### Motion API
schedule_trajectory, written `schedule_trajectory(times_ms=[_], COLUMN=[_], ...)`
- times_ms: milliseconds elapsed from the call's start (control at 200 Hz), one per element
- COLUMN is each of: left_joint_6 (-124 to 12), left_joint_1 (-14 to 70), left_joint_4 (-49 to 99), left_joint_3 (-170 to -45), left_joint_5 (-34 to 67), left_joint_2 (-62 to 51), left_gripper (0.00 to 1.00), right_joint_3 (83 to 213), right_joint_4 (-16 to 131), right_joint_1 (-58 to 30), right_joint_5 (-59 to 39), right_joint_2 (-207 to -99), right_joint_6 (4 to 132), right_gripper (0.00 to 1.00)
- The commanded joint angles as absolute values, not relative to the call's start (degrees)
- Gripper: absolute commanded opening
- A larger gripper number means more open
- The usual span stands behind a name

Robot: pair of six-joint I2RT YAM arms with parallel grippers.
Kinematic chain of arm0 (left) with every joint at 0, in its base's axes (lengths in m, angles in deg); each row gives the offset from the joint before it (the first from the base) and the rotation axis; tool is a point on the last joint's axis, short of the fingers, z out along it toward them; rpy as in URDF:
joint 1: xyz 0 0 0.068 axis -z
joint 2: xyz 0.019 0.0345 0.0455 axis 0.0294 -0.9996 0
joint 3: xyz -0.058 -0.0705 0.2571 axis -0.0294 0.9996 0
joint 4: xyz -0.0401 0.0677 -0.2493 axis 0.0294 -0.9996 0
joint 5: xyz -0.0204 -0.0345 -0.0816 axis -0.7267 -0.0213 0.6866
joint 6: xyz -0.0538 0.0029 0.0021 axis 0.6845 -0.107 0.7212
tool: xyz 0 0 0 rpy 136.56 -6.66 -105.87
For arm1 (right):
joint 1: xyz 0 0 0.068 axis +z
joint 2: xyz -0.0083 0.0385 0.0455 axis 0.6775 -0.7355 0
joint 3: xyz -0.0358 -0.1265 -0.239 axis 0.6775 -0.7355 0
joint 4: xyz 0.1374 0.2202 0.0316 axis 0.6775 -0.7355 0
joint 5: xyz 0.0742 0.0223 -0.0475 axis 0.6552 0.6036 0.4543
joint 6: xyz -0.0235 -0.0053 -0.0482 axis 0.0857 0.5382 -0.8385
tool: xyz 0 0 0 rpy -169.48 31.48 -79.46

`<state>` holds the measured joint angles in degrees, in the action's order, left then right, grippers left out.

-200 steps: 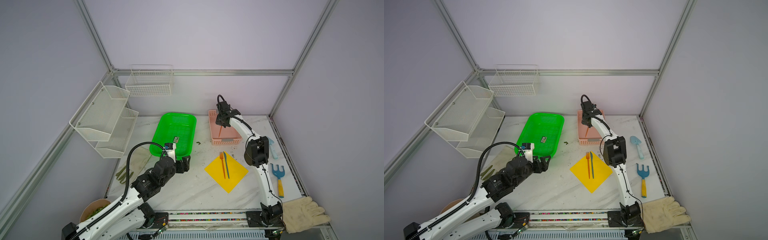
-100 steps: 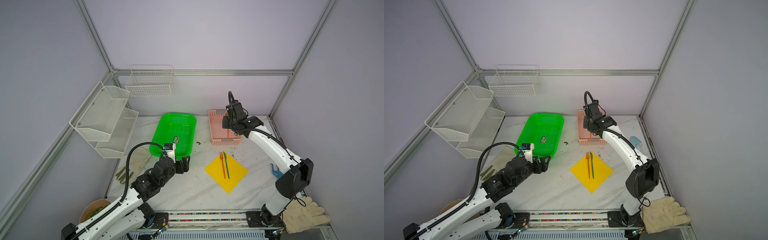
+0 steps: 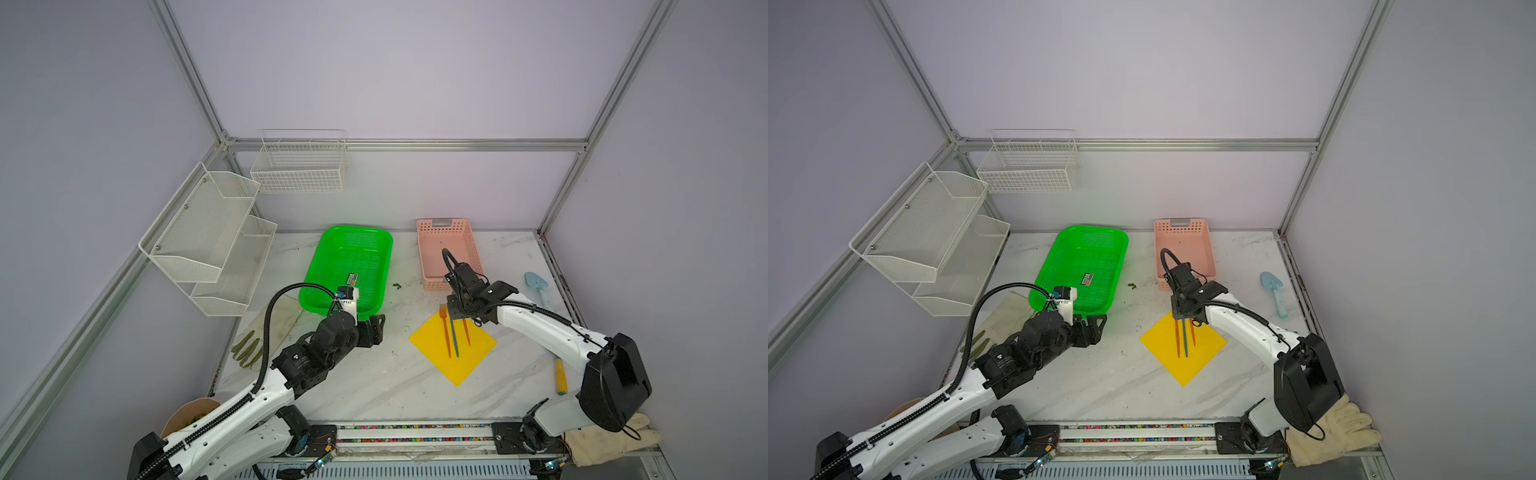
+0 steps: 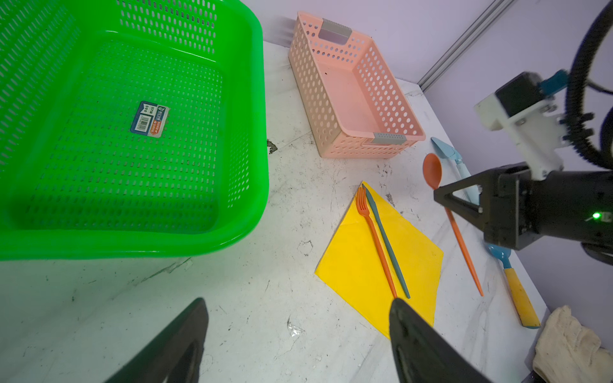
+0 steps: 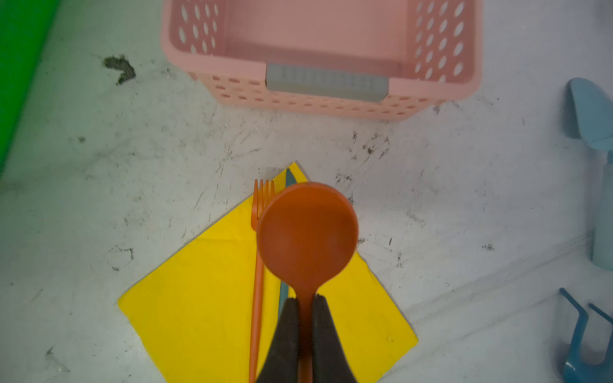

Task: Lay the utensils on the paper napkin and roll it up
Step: 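Lower the orange spoon onto the fork and knife and open the right gripper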

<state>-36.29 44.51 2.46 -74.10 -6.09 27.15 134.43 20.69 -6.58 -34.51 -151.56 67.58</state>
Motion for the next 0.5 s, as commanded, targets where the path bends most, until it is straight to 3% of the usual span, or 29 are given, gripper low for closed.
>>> schedule_trajectory(times_ms=[0,495], left_joint_6=[-35.9,-35.2], left_joint_1=[44.7,44.7], left_joint_4=[5.2,5.9], left_joint_3=[-74.2,-72.8], left_joint_5=[-5.4,-5.8], left_joint_2=[27.3,27.4], left_gripper=[0.84,0.84], right_joint_3=[132.2,132.7], right_joint_4=[24.8,29.9], right_joint_1=[-5.8,-5.1], right_joint_5=[-33.1,-32.7], right_joint_2=[-154.5,-162.9], right_joint_6=[68.3,71.0], right_gripper=[0.00,0.00])
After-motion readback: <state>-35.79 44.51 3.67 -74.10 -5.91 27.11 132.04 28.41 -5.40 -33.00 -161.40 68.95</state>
